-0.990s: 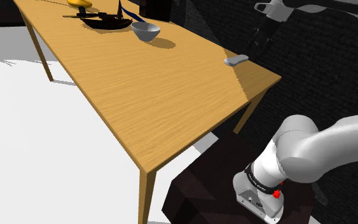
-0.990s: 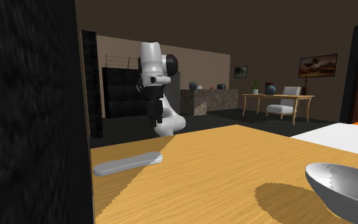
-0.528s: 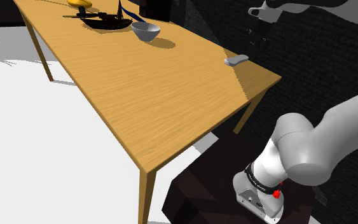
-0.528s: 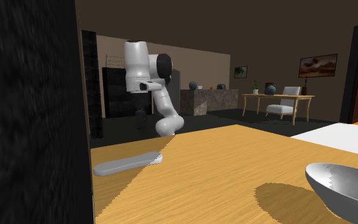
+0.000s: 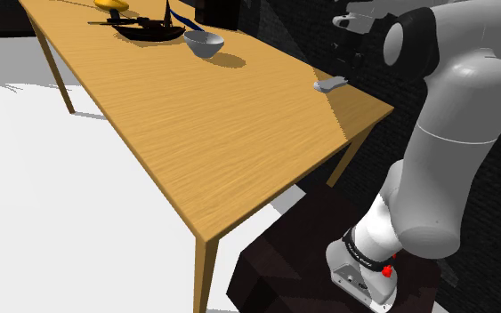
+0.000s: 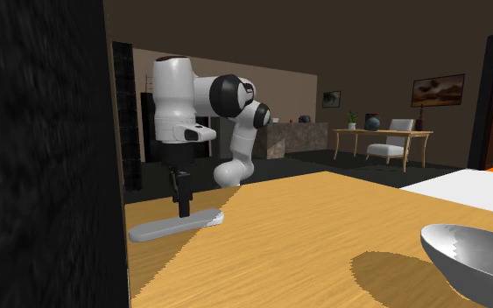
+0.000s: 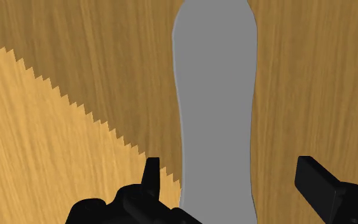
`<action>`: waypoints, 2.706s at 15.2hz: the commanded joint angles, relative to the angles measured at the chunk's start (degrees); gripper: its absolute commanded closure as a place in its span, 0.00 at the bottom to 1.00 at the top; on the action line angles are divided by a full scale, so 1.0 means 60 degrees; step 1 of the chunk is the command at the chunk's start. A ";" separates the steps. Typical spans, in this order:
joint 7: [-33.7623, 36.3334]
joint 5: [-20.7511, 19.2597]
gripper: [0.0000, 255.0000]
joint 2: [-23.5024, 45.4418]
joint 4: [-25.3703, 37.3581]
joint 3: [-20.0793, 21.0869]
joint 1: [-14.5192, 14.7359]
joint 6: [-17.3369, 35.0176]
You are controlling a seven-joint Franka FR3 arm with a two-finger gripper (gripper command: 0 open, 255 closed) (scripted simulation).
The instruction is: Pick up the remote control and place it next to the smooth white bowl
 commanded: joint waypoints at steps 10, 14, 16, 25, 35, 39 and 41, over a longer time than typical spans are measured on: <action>-0.0273 0.0160 0.00 0.0133 -0.0755 0.0153 0.0002 0.0807; -0.0272 0.0159 0.00 0.0133 -0.0754 0.0153 0.0002 0.0805; -0.0272 0.0159 1.00 0.0133 -0.0754 0.0153 0.0002 0.0805; -0.0252 0.0131 1.00 0.0111 -0.0642 0.0134 0.0001 0.0688; -0.0156 0.0035 1.00 0.0072 0.0669 0.0107 -0.0272 -0.0581; -0.0167 0.0091 1.00 0.0149 0.1288 0.0170 -0.0519 -0.1132; -0.0182 0.0140 1.00 0.0207 0.1623 0.0217 -0.0677 -0.1418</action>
